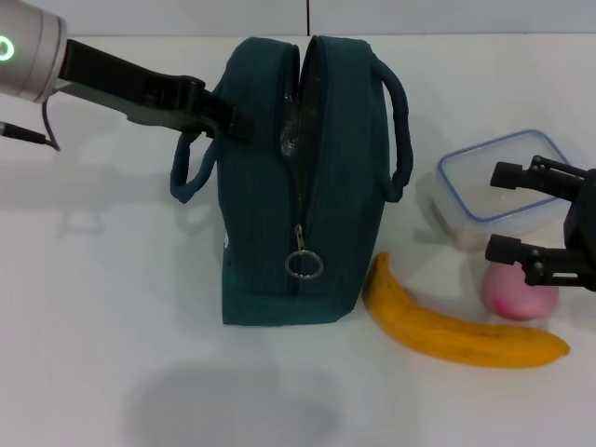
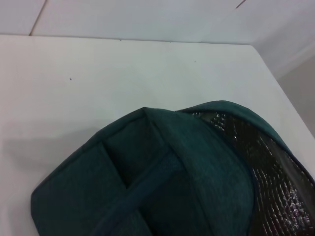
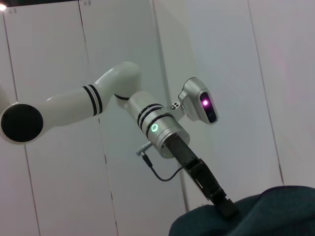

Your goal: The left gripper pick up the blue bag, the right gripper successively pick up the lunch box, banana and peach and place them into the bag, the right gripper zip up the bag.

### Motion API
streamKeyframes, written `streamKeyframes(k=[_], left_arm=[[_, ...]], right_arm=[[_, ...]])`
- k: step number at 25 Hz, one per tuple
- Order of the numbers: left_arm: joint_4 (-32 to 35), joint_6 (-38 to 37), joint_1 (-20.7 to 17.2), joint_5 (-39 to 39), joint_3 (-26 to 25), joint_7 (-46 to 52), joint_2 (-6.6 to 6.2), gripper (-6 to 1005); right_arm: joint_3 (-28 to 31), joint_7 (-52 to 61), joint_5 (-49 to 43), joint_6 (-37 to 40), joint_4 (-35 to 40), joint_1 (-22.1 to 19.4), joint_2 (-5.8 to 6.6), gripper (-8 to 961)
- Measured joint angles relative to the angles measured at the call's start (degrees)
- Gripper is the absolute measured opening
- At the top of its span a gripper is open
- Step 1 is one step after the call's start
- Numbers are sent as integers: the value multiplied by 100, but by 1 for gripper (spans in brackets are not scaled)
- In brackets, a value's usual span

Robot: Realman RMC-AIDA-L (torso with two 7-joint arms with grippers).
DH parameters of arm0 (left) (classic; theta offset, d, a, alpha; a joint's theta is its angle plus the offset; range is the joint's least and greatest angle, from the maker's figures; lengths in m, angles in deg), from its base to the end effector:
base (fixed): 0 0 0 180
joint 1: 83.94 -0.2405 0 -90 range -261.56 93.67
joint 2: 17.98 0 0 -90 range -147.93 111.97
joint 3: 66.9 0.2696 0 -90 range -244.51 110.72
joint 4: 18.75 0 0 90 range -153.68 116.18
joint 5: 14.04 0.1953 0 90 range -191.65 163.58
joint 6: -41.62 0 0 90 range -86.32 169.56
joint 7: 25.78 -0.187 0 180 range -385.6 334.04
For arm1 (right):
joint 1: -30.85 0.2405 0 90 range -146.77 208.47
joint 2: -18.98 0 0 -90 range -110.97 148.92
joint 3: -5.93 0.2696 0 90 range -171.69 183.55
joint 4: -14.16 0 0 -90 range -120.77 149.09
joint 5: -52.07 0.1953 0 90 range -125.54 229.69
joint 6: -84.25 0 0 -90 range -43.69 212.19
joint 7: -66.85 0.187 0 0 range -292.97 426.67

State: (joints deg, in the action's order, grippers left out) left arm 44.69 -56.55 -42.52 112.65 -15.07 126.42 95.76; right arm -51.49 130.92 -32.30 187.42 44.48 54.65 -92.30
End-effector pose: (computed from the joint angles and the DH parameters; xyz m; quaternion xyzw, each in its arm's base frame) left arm -0.1750 0.3831 0.0123 -0.8536 -0.5113 -0.0757 0.0649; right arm 0.2295 0.2931 0.0022 -0.9145 0.0889 0.3837 0.0929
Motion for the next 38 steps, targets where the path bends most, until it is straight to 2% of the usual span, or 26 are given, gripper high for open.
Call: streamKeyframes(k=[10,14,19,20,21,22,26,29,33,36,38], left_arm=[[-8,15,-63,-12,-56,29,12,177],[-8,19,-71,-22,-59,27,29,48],[-8,17,-80,-36,-53,24,86,48],[-8,17,-84,-37,-56,22,90,49],[-8,18,-90,-37,-55,16,95,49],[-8,18,-99,-38,-57,9,99,49],[-8,22,-138,-39,-60,-15,123,49],[-8,28,-175,-40,-60,-52,176,49],[-8,34,-198,-53,-49,-132,226,50],[-8,35,-198,-56,-33,-178,263,50],[-7,35,-196,-57,-29,-239,270,50]], right_arm=[[54,16,59,30,-1,-54,-26,817],[401,31,86,21,-137,-70,-135,815],[1362,26,90,-144,-607,-95,-277,812],[1362,26,90,-144,-607,-95,-277,811],[2021,28,130,-174,-888,-165,-330,811],[2123,30,147,-175,-949,-174,-334,810],[3304,87,347,-250,-1739,-241,-350,808],[3955,460,382,-535,-2102,-321,-355,806],[4300,906,384,-1336,-2323,-370,-373,804],[4265,1346,349,-2388,-2410,-338,-376,803],[4137,1553,271,-2757,-2423,-291,-377,801]])
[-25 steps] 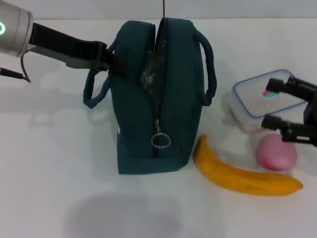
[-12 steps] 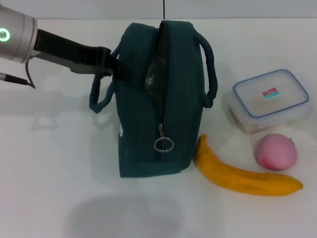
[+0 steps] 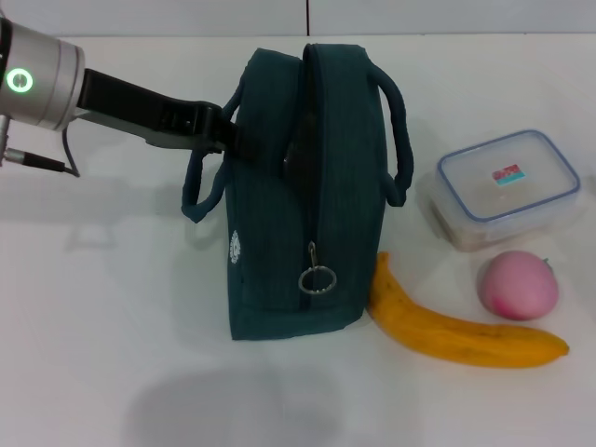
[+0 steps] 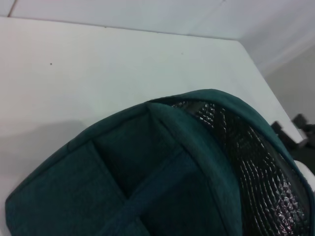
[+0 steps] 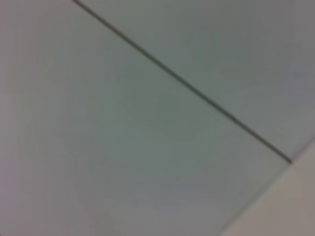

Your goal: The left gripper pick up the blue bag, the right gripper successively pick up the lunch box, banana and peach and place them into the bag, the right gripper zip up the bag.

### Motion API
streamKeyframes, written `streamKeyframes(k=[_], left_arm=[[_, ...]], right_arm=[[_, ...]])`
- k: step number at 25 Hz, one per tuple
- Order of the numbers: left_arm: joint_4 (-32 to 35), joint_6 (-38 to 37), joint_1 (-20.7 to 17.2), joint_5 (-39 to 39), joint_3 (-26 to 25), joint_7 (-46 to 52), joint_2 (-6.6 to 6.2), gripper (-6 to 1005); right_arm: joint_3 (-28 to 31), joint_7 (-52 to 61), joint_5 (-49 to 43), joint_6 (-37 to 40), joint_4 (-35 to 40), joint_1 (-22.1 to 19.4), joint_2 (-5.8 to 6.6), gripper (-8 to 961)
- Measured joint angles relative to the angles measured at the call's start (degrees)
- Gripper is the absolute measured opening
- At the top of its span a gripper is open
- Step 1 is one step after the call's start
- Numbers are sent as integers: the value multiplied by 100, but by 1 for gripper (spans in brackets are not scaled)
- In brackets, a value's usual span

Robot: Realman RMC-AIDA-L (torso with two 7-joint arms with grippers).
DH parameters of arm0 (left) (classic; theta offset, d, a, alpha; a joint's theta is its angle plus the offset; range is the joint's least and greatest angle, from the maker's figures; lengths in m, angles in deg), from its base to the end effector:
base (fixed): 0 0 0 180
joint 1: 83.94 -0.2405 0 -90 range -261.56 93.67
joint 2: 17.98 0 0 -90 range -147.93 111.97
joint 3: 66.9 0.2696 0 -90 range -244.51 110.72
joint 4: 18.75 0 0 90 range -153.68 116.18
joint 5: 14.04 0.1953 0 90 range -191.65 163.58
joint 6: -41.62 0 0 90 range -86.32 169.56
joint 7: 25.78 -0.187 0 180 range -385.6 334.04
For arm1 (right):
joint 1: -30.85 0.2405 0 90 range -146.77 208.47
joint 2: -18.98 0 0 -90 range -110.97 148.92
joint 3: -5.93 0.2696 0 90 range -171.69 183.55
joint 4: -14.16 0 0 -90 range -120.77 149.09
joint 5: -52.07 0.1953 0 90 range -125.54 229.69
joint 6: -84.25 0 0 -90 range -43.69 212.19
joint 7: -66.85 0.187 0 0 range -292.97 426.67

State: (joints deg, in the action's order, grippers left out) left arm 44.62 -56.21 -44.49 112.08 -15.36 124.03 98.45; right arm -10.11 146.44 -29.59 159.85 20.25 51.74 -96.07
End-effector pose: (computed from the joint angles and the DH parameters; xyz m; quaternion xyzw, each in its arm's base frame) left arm -0.1780 0.3713 -0.0045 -0.8540 -0.5105 -0.0887 0.0465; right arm 0.3629 0.3382 0.0259 -0.5668 0.5249 0.5134 0.3736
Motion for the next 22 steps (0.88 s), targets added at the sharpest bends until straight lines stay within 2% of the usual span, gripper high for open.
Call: streamKeyframes(k=[3,9,15,22], left_arm=[[0,1,0,0,4,-143,3,50],[0,1,-23,0,14,-404,35,51],[0,0,-70,39,14,-528,108,52],[0,-5,-106,42,14,-620,113,52]], right_arm=[[-223,83,-54,-201,-52,114,-15,800],[-253,178,-97,-492,-491,401,-38,796],[-252,614,-112,-509,-585,508,-49,793],[-477,841,-138,-637,-708,689,-89,789]])
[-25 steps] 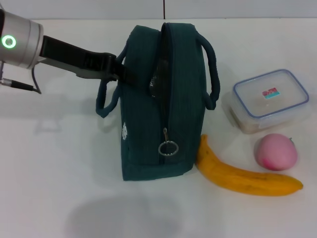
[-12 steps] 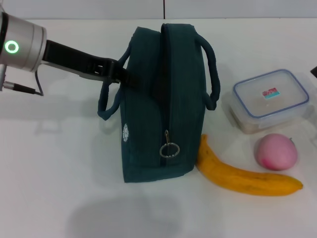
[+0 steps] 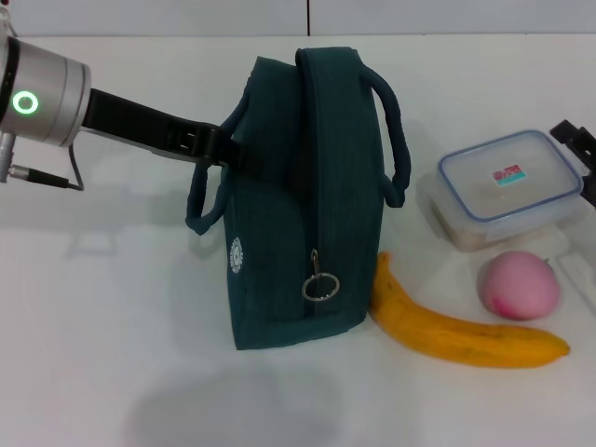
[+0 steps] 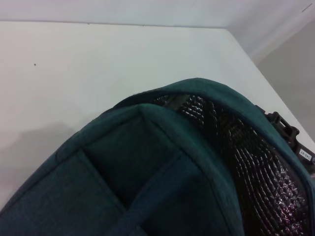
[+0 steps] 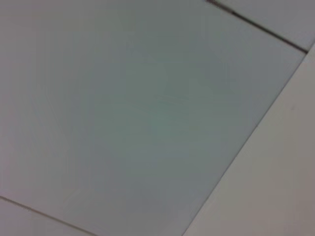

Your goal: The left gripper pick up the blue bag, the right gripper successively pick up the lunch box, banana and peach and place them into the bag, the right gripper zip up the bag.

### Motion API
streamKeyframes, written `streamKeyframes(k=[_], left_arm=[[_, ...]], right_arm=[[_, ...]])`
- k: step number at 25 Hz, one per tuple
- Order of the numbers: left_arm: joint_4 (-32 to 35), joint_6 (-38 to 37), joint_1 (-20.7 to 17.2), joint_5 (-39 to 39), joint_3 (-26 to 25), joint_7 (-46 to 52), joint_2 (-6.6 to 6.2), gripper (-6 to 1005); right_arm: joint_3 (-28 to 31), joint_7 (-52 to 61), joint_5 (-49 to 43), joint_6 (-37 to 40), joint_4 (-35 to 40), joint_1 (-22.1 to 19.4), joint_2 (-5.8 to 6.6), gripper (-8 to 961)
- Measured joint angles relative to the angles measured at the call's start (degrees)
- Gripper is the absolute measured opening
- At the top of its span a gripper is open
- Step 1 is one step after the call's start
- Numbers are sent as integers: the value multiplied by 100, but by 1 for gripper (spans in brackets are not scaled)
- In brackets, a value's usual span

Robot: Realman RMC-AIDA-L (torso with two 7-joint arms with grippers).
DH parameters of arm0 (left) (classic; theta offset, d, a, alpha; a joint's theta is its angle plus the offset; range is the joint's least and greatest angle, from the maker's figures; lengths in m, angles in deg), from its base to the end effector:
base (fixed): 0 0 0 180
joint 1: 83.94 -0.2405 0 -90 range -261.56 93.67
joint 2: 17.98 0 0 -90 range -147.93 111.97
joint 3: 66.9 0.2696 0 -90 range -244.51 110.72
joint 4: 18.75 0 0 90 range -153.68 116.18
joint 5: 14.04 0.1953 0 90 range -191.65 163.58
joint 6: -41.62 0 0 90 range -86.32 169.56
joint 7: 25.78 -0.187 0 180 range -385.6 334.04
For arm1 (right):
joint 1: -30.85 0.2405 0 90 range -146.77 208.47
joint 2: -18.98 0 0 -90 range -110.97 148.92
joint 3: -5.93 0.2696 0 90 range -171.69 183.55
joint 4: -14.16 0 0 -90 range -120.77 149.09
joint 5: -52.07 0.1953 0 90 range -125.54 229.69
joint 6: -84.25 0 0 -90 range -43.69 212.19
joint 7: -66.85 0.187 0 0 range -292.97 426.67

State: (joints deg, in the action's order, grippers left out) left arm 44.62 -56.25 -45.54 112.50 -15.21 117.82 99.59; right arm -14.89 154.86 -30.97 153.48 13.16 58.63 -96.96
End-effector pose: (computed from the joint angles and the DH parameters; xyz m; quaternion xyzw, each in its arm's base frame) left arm -0.1821 0.3644 -0.0124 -0.8760 -0.4728 -0.0851 0.0436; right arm 0.3267 0.3621 -0.0335 -0.5540 0.6119 0.4983 0.2654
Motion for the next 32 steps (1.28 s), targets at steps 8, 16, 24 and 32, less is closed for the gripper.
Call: streamKeyframes(k=[8,16,24,32], left_arm=[[0,13,-74,-25,0,-25,25,53],[0,14,-87,-30,-18,-26,25,54],[0,14,-87,-30,-13,-22,21,54],[0,82,-78,-37,-3,-54,23,54]], right_arm=[[-49,64,-1,9,-18,83,15,785],[-59,67,-1,39,-7,54,25,780],[-36,324,49,-20,9,-71,25,776],[-67,376,1,-37,38,-47,37,445]])
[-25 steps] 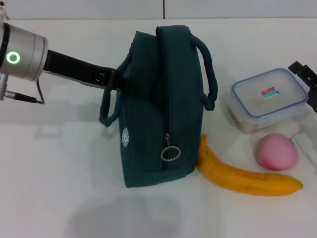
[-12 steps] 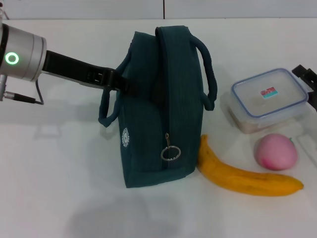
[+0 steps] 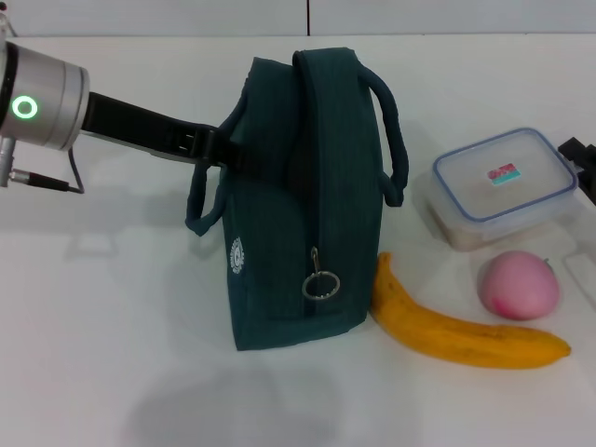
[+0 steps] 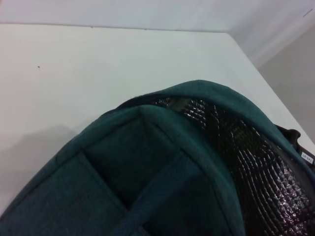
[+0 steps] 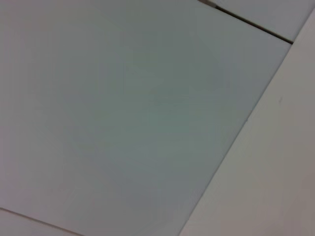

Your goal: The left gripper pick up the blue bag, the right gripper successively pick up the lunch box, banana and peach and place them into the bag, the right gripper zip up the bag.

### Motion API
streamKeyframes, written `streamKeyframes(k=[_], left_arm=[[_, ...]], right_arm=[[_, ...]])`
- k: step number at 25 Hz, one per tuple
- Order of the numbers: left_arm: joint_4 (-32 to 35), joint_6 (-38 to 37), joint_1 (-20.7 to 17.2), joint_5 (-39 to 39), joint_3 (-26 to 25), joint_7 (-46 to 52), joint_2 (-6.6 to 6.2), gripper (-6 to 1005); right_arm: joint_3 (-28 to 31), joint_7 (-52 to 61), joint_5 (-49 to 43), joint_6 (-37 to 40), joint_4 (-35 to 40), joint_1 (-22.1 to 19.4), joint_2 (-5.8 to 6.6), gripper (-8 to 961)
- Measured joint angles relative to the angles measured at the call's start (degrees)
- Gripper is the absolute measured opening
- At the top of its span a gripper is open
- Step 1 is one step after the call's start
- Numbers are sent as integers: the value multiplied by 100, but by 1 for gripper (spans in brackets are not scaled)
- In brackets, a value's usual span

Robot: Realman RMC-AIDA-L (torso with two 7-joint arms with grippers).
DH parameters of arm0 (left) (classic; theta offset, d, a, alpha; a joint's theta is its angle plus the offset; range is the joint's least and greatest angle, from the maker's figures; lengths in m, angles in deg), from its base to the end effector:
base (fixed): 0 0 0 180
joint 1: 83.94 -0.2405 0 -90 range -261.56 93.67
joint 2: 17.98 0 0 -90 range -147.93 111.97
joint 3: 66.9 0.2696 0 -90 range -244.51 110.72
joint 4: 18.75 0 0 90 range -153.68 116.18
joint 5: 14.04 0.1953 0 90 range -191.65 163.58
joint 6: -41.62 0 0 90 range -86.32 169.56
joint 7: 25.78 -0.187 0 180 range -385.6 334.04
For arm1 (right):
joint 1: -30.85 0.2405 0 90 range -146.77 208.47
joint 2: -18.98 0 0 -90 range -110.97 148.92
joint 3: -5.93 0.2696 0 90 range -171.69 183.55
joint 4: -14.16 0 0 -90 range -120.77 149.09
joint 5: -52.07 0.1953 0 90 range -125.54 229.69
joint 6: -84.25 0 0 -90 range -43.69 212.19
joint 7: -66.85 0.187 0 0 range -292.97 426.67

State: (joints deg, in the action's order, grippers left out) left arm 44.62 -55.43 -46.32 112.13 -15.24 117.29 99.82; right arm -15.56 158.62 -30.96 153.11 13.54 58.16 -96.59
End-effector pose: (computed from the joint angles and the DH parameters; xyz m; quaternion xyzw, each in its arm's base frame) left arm -0.1853 0.3641 -0.0133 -0.8742 -0.4744 -0.0914 0.0480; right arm 0.3321 0.3603 -0.0312 -0.5367 0.6302 0.4997 0.2552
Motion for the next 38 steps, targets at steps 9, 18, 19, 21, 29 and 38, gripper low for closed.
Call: streamKeyframes(k=[9,18,19,21,29,38], left_arm=[[0,-36,-10,8,23,-89,30,54],[21,-48,-85,1,49,-97,34,54],[26,-48,-86,0,60,-97,37,54],[31,-49,-86,-3,71,-96,41,54],[8,-52,-38,-4,83,-95,51,54],[16,-47,97,10,91,-222,93,54]], right_arm=[[-13,0,-3,50,121,31,5,127],[-42,395,44,532,134,-25,6,98],[-33,523,52,612,134,-29,1,98],[-17,847,59,706,117,-29,-12,97],[3,1946,248,745,74,-13,-41,96],[5,2197,903,1009,-80,62,-69,96]])
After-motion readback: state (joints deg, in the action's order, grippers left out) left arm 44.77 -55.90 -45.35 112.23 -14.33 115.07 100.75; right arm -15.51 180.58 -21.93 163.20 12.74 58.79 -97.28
